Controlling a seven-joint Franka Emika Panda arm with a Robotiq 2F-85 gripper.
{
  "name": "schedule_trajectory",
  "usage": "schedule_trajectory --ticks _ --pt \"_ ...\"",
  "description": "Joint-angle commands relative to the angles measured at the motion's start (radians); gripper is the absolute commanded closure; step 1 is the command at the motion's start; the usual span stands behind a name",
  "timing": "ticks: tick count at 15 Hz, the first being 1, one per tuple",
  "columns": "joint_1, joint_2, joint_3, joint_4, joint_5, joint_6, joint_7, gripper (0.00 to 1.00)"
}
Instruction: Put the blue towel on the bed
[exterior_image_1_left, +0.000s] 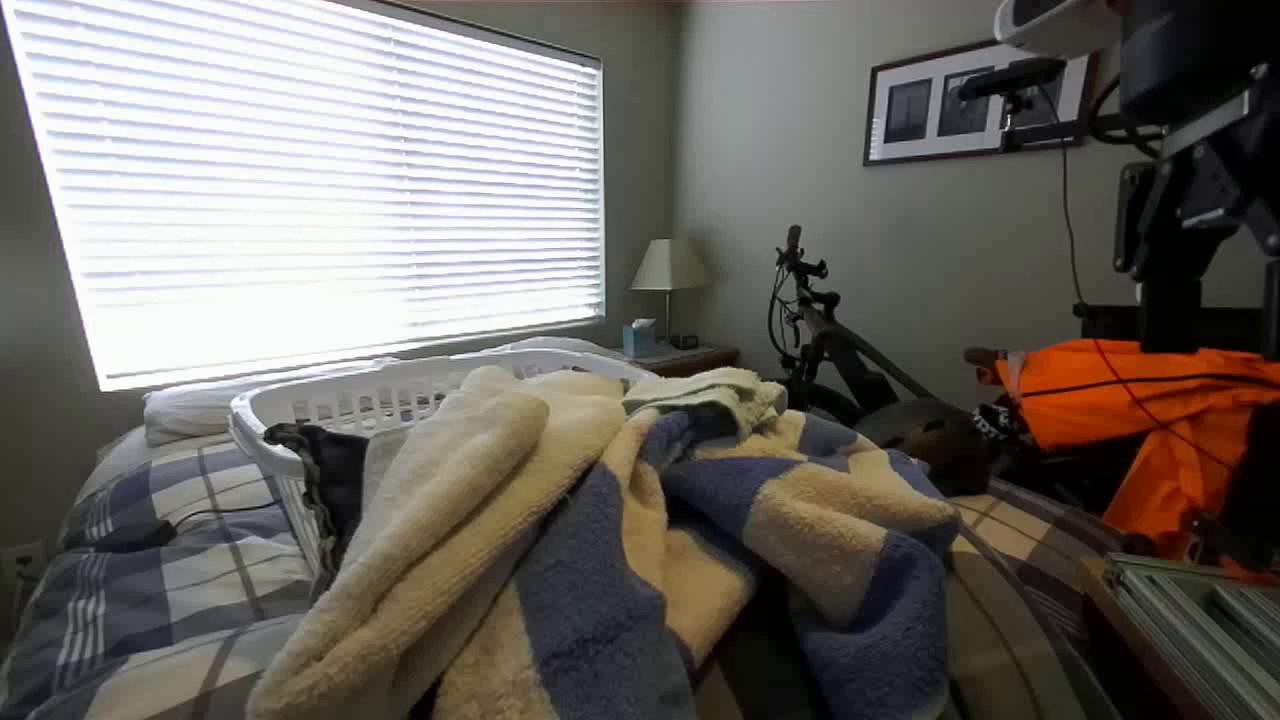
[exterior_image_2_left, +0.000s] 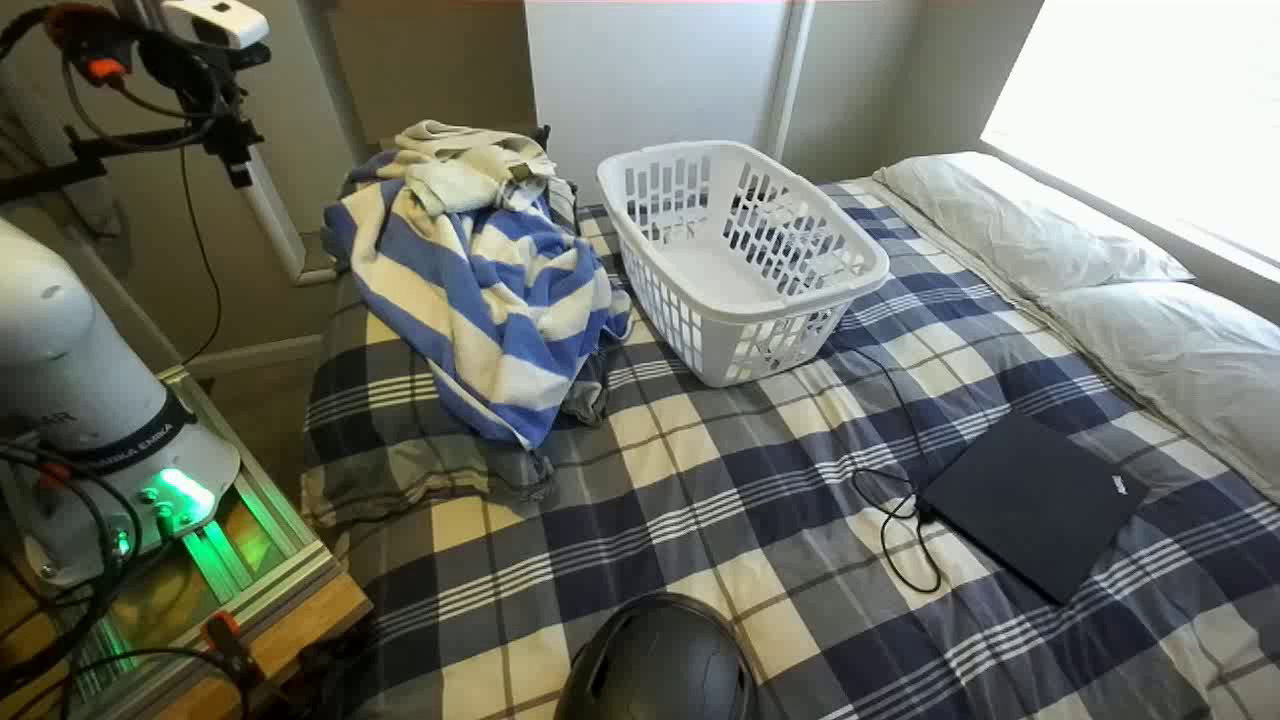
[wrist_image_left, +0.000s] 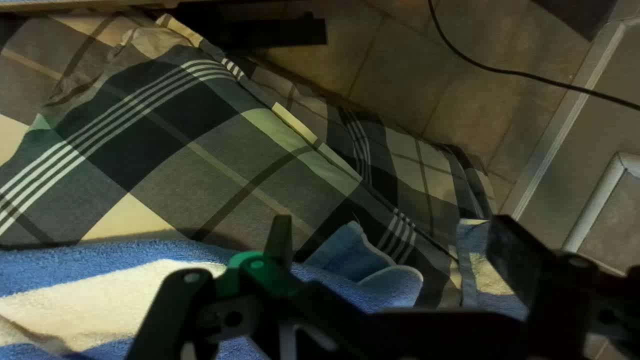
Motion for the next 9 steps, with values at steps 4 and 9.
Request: schedule_trajectory --ticks 4,9 --pt "-0.017 -0.001 0.013 0.002 0.009 -0.005 -0.01 0.0" --pt "-0.123 0.066 -0.013 0.041 -0.097 0.127 -0.035 0.0"
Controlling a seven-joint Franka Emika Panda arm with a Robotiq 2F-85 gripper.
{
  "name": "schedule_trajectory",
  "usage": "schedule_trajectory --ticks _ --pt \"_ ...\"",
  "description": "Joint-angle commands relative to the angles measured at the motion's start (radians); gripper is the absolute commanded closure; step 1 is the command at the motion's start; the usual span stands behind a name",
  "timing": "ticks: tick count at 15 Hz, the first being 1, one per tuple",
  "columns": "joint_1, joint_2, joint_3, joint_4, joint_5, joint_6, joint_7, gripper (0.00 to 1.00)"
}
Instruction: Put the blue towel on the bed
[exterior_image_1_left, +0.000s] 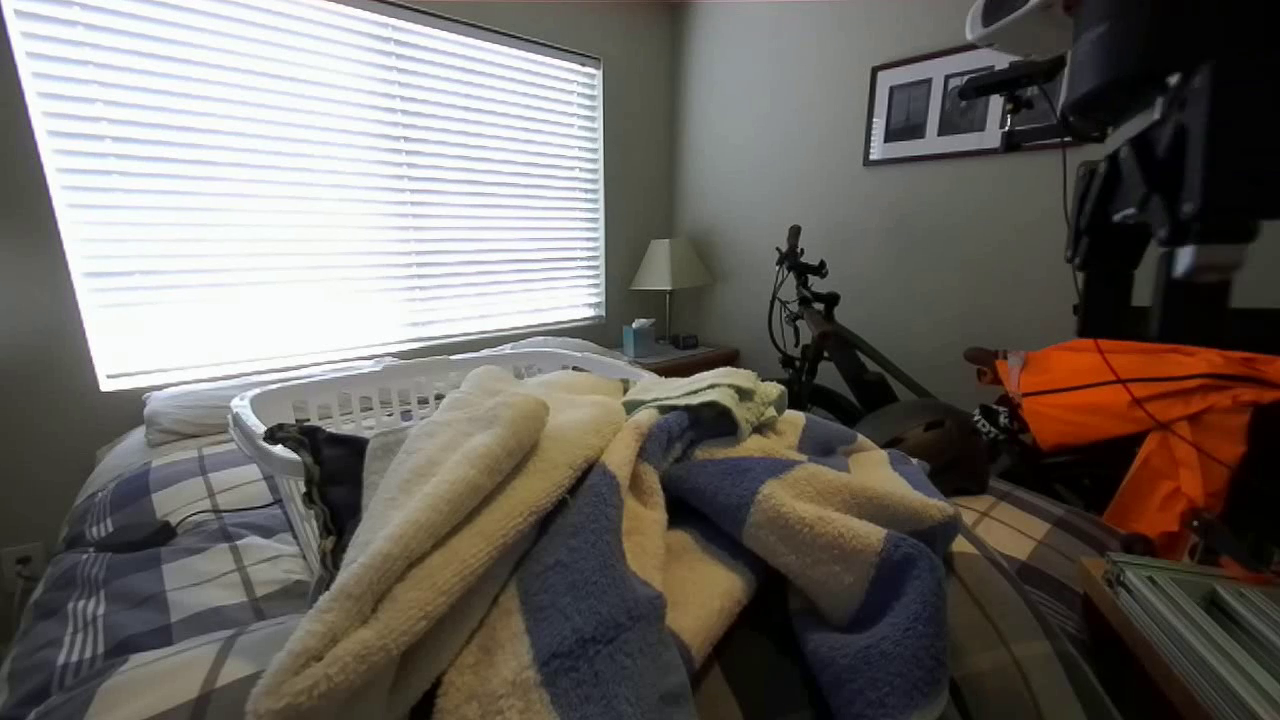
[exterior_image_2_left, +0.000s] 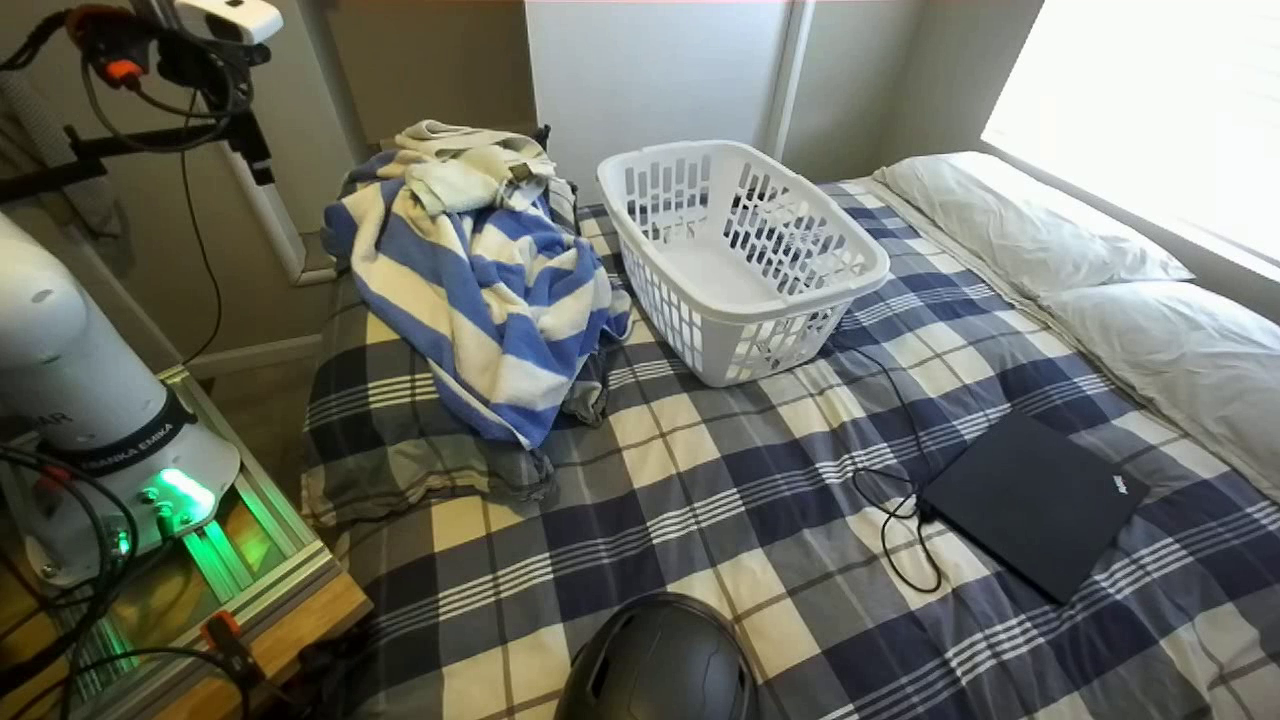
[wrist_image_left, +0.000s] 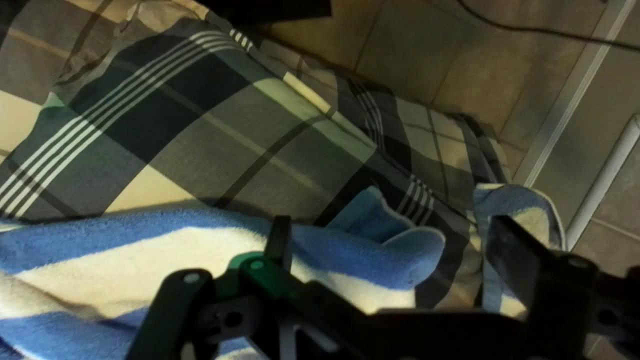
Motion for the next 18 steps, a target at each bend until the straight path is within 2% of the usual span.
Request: schedule_trajectory --ticks 1,3,5,10,13,15,18 --pt "-0.079 0.082 -0.012 0.056 -0.09 0.084 -0.038 0.0" --pt "-0.101 0.146 -0.019 0.102 -0.142 0.093 -0.061 0.0" --pt "-0.118 0.209 0.003 0.147 -0.202 0.107 -0.053 0.0" --pt "-0.122 0.382 0.049 0.252 -0.38 0.154 -0.038 0.0" --pt "-0.106 0.464 0.054 0.283 -0.478 0.194 -0.057 0.0" --pt "-0.095 0.504 0.053 0.292 -0.515 0.23 -0.055 0.0" --pt "-0.072 0.554 0.042 0.295 -0.505 0.308 -0.064 0.01"
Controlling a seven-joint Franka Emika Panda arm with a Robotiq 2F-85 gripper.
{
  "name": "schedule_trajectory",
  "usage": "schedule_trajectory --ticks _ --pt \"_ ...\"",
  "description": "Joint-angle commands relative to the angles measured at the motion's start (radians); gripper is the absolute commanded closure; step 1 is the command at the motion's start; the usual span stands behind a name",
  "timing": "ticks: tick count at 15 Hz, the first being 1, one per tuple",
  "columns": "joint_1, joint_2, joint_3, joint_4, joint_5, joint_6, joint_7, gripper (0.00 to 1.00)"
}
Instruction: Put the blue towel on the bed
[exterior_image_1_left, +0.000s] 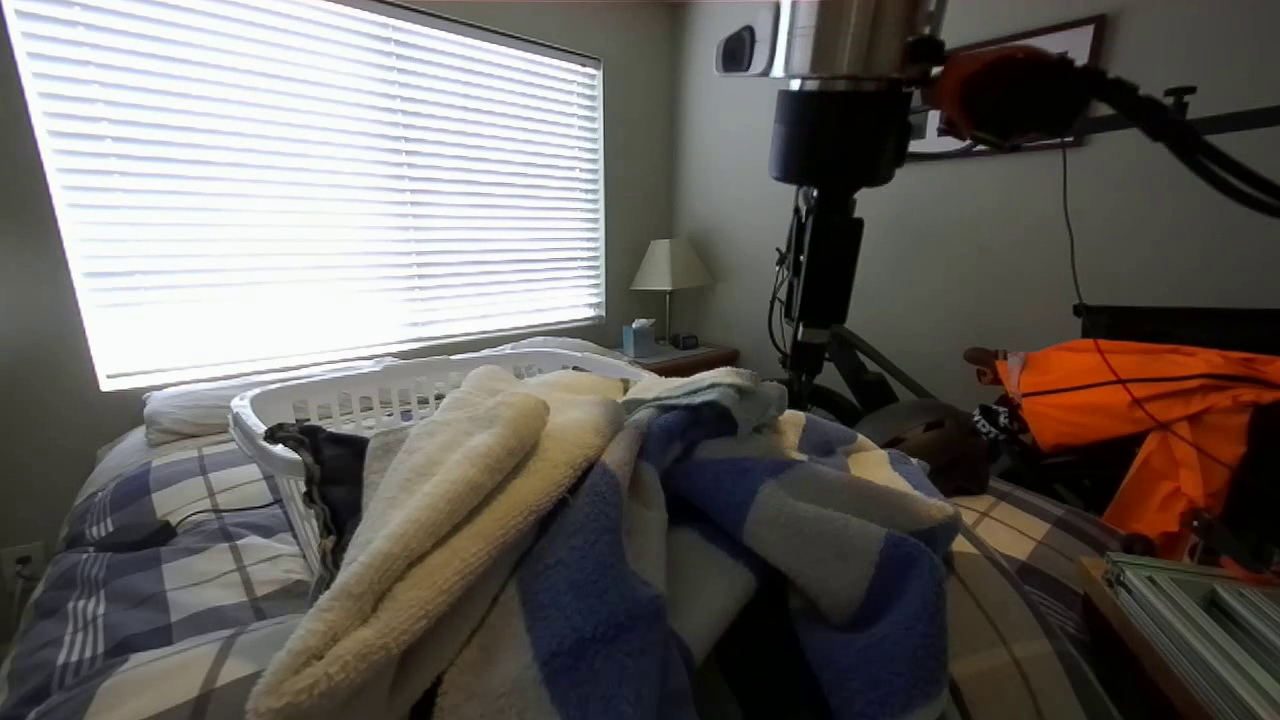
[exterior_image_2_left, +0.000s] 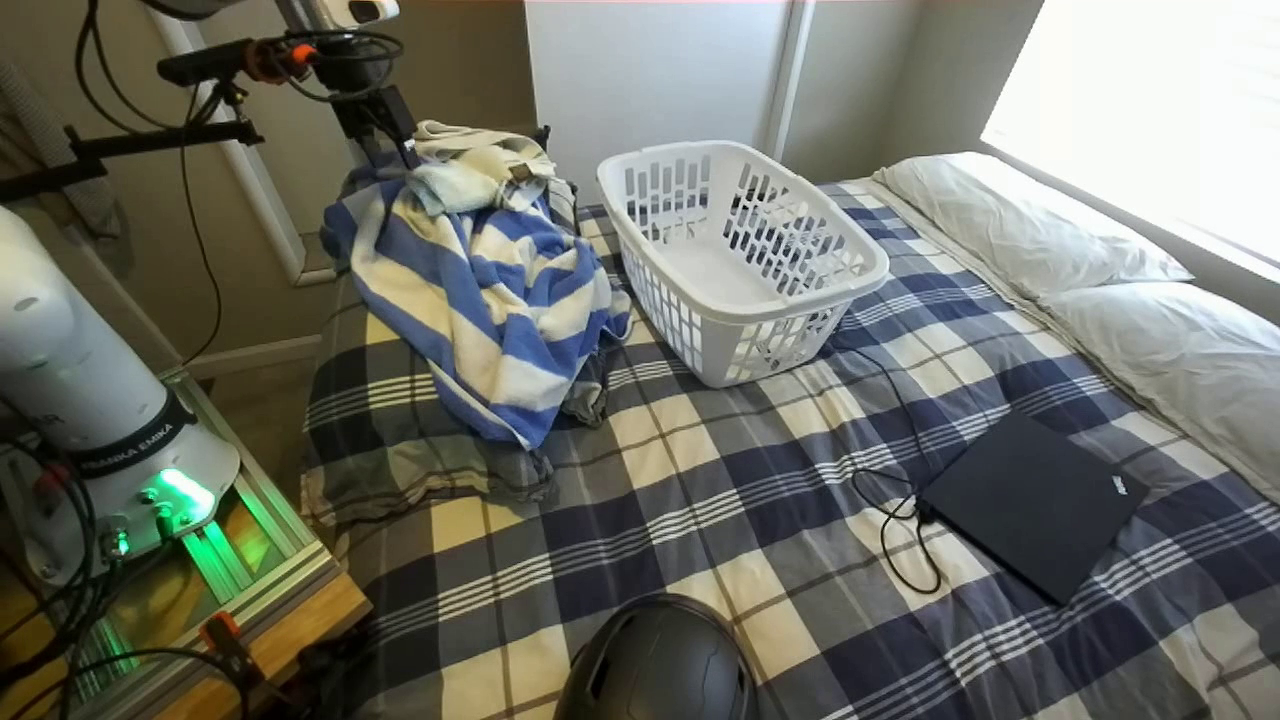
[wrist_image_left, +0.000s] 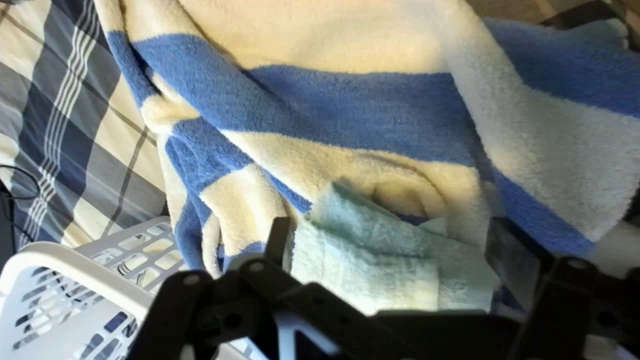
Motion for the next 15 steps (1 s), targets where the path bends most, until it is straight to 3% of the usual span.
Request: schedule_trajectory --ticks 1,2,3,7,11,15 --pt "0.026 0.071 -0.011 0.029 -0.02 0.078 -0.015 0.06" --pt "0.028 0.08 -0.011 0.03 -0.021 0.097 -0.013 0.06" --pt "0.031 0.088 -0.013 0.031 -0.019 0.114 -0.016 0.17" --pt "0.035 0.106 -0.015 0.028 -0.021 0.148 -0.02 0.39" --pt "0.03 0.103 -0.016 0.024 -0.03 0.147 -0.015 0.46" --pt "0.026 0.093 -0.023 0.023 -0.034 0.14 -0.015 0.43"
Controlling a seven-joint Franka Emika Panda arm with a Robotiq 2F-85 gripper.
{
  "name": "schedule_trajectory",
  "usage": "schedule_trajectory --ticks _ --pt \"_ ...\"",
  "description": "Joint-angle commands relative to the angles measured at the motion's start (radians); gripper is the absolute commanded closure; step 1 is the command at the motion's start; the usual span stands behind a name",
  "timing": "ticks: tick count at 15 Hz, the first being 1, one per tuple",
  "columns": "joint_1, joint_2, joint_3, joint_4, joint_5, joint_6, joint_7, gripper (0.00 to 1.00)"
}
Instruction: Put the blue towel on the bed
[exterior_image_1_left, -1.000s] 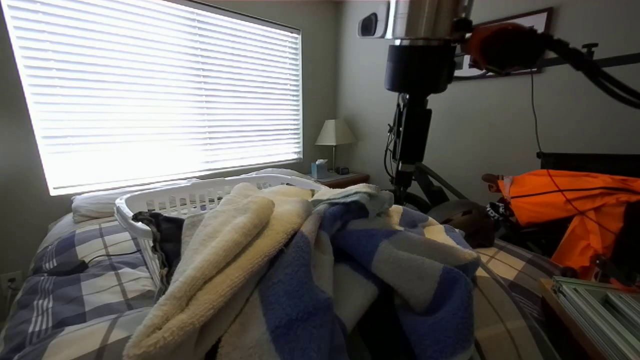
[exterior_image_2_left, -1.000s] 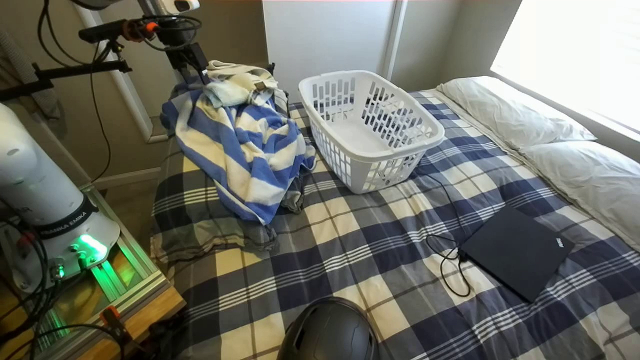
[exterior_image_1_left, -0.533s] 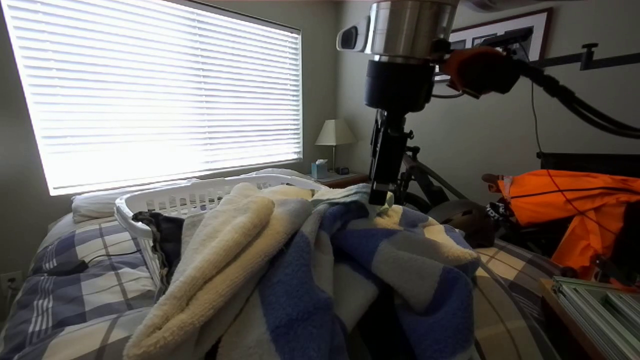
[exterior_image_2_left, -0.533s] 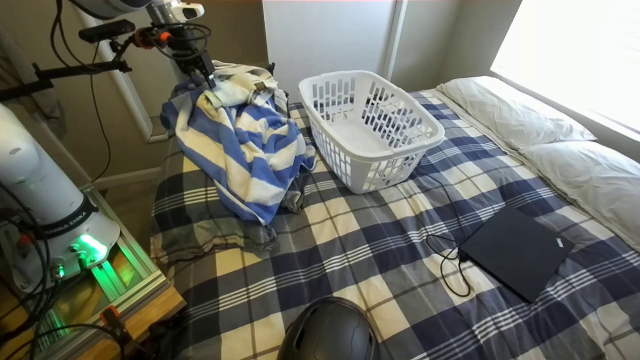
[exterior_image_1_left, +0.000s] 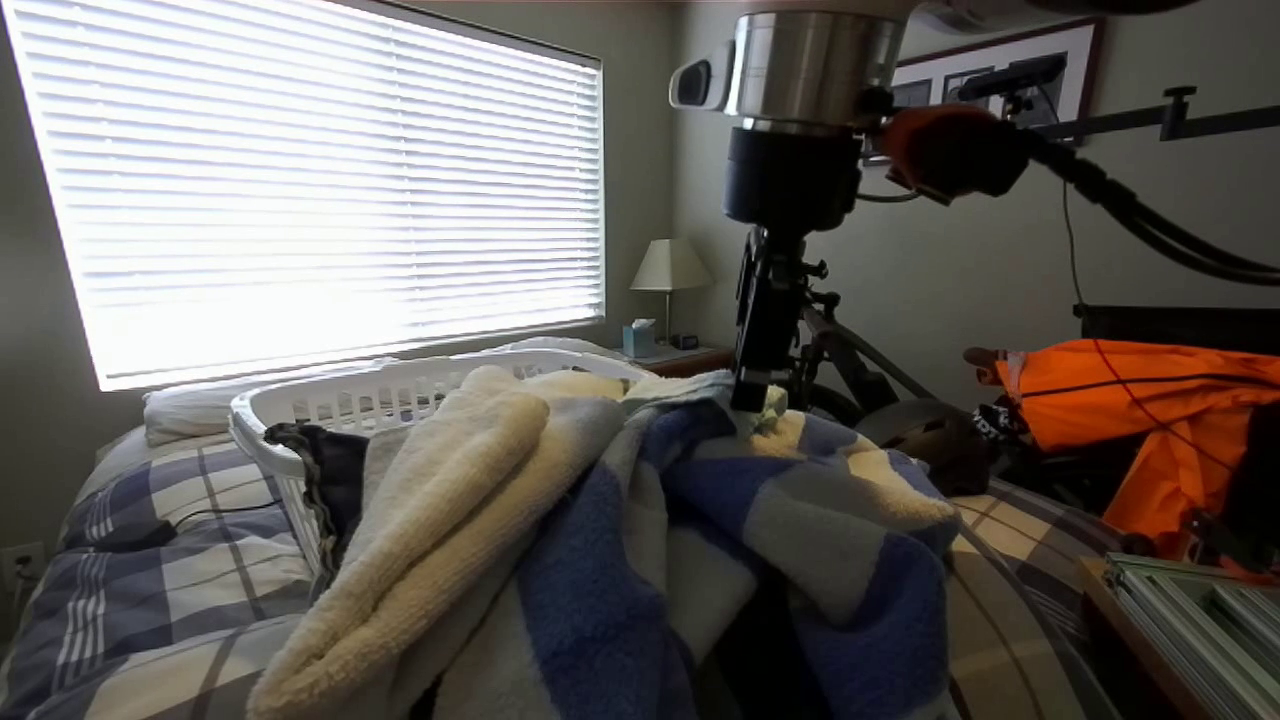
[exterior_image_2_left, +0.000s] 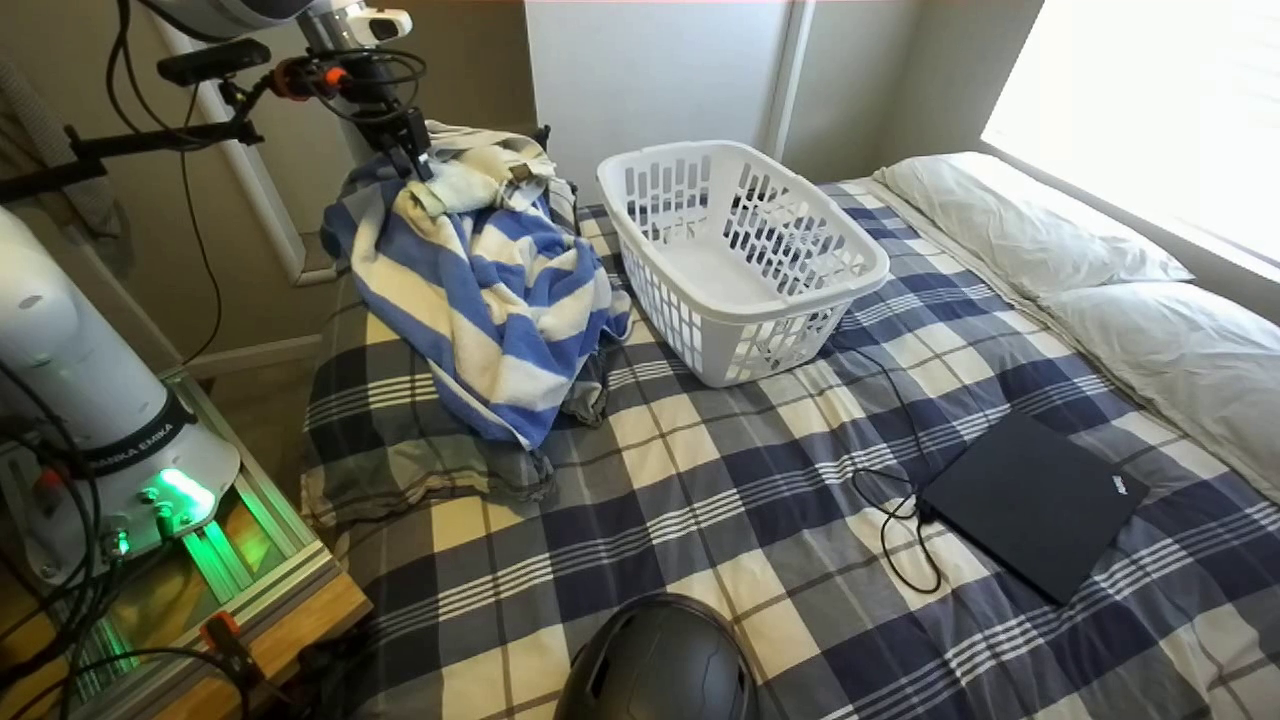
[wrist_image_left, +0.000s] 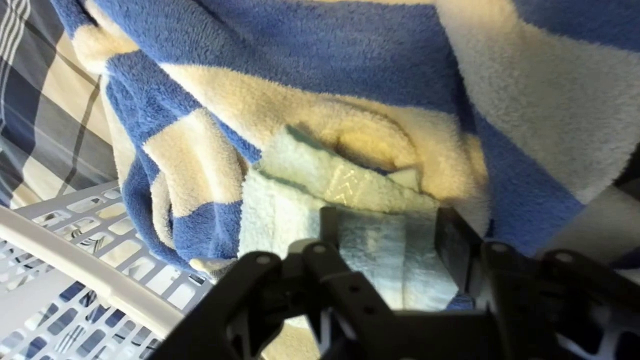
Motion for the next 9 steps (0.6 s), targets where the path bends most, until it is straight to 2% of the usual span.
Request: schedule_trajectory --ticks 1,4,9 --pt "0.002 0.0 -0.016 0.011 -0.031 -0.001 -0.002 0.41" --pt "-0.001 0.0 -0.027 0.01 -0.027 0.004 -0.004 0.4" --pt "-0.004 -0.005 -0.047 0.011 -0.017 0.01 -0.007 0.45"
